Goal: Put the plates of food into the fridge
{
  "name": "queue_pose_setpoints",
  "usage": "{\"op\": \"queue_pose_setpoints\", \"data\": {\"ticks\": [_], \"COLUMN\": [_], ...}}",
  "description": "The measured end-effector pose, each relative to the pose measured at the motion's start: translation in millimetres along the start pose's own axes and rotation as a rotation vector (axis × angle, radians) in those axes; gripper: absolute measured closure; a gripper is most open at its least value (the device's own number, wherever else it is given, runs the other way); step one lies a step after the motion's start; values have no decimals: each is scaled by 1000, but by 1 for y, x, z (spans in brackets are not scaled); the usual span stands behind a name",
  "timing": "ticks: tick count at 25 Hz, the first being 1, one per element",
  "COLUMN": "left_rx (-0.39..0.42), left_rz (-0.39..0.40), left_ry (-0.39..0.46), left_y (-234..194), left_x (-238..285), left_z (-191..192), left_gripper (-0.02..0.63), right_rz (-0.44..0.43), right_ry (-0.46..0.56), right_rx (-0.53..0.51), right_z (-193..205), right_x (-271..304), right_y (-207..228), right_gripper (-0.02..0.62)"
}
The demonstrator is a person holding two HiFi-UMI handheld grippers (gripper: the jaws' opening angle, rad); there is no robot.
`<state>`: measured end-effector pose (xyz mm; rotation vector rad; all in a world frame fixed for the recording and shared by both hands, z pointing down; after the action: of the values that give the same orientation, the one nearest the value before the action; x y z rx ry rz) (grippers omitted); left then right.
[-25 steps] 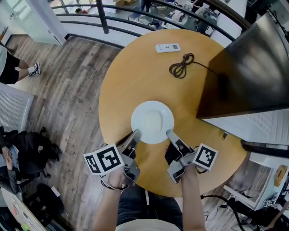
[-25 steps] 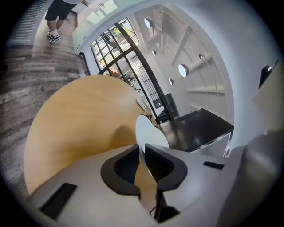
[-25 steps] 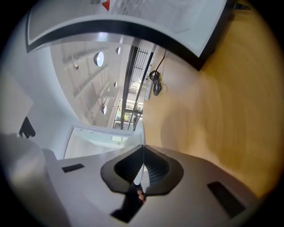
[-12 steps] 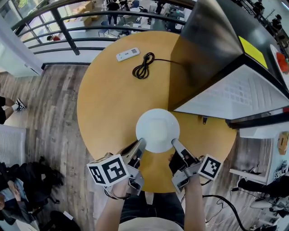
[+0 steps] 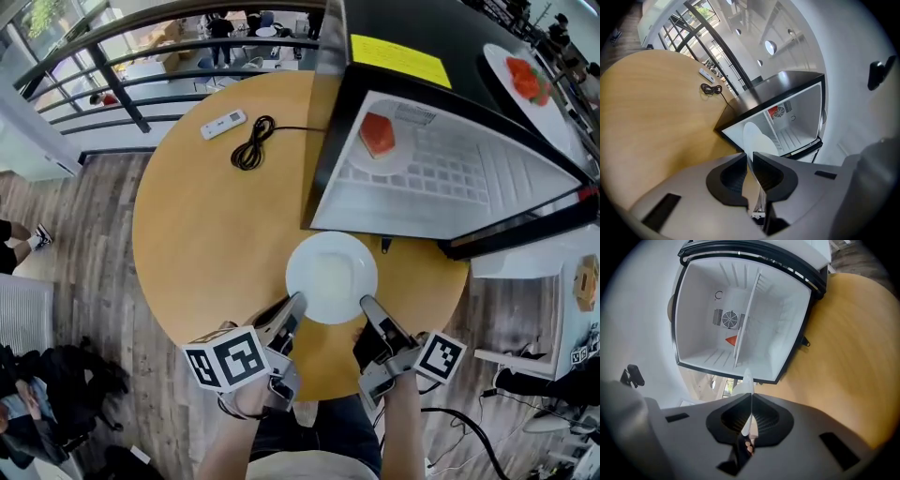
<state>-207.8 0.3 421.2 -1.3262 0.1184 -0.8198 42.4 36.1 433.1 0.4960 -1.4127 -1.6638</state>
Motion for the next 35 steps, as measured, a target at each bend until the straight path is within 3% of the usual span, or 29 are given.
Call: {"op": "queue_pose_setpoints", "data": {"ticks": [10,16,27,35], "left_rx": [-6,-10,-19,23], "left_rz": [10,28,58,97], "left_ry": [70,100,145,143], "left_y": [61,94,134,152], "left_x": [69,109,143,168], "left_z": [66,84,68,37], "left_gripper": [561,561,569,569], "right_rz": [-32,-51,-94,-132], "right_ry": [-43,-42,46,167], "right_rx": [-30,-45,34,103], "right_z": [-92,-141,-180,-196], "right_x": [-63,-84,-86,-73], "right_y": [30,40,37,32], "right_gripper": [577,577,577,578]}}
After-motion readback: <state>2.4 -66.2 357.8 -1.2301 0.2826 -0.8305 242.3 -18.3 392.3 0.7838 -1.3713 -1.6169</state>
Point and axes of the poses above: the fingertips, and each gripper's own axes: x forward along the fingers, y to its right, z out of its underside, the point moved 10 cm from there along -x, backward along the fingers, and after that the axes turned 6 degrees about -x, right-handed, at the moved point
